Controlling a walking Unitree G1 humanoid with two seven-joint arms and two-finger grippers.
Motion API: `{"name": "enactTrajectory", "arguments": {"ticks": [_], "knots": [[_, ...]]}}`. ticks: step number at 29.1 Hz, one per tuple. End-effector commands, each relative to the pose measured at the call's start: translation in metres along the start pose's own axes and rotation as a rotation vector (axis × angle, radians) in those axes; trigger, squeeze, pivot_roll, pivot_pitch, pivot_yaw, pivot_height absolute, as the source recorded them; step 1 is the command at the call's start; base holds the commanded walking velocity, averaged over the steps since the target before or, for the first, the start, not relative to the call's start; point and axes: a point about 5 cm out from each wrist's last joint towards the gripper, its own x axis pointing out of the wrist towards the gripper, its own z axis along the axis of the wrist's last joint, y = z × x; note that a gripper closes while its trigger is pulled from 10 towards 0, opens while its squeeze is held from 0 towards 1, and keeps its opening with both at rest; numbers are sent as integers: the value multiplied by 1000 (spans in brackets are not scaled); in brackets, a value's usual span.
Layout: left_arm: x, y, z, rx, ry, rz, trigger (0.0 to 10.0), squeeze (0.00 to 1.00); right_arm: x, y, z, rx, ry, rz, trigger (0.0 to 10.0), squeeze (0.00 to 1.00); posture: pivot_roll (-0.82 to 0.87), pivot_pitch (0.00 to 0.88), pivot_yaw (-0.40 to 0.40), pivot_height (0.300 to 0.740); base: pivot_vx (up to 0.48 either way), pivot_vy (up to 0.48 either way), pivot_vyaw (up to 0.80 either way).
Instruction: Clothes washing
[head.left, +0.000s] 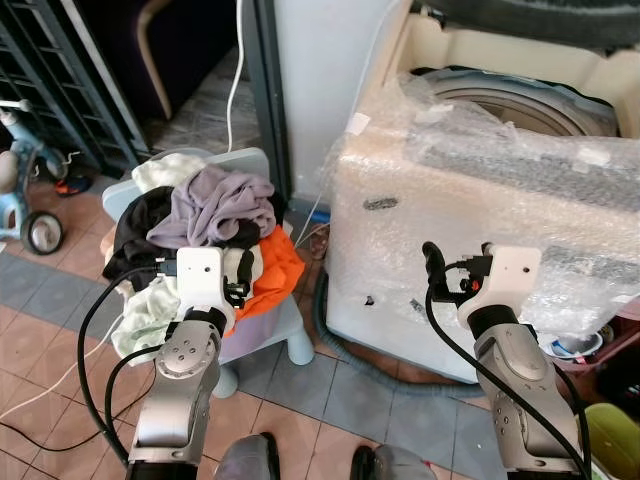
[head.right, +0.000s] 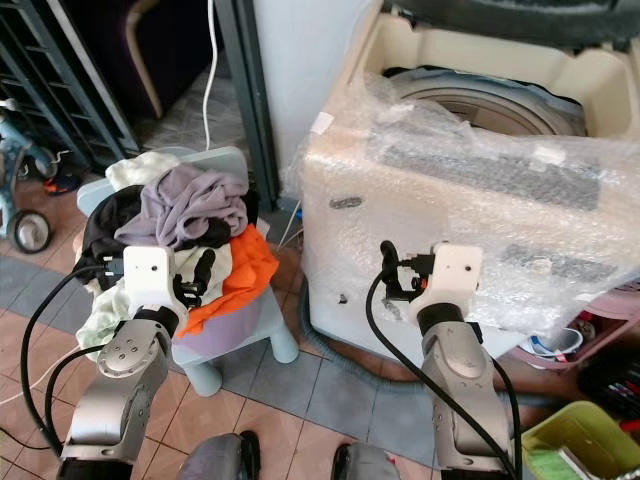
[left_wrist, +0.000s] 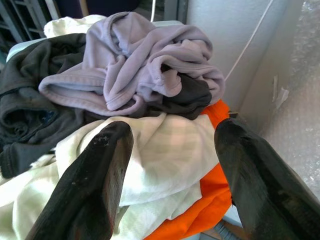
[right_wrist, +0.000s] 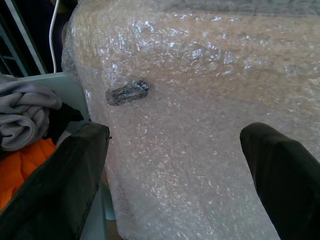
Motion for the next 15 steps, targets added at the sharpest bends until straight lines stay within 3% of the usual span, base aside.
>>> {"name": "enactTrajectory", "arguments": {"ticks": [1, 9, 15], "knots": [[1, -2, 6, 9, -22, -8, 10000, 0, 1, -3, 1, 2, -3, 1, 10000, 0, -23, 112, 33, 740, 0, 0, 800], [2, -2, 7, 36, -7, 36, 10000, 0, 10, -1, 13, 45, -54, 16, 10000, 0, -28, 130, 43, 740, 0, 0, 800], [3, -7, 7, 69, -14, 3, 10000, 0, 11, 5, 11, 59, -44, 51, 10000, 0, -23, 133, 43, 740, 0, 0, 800]]}}
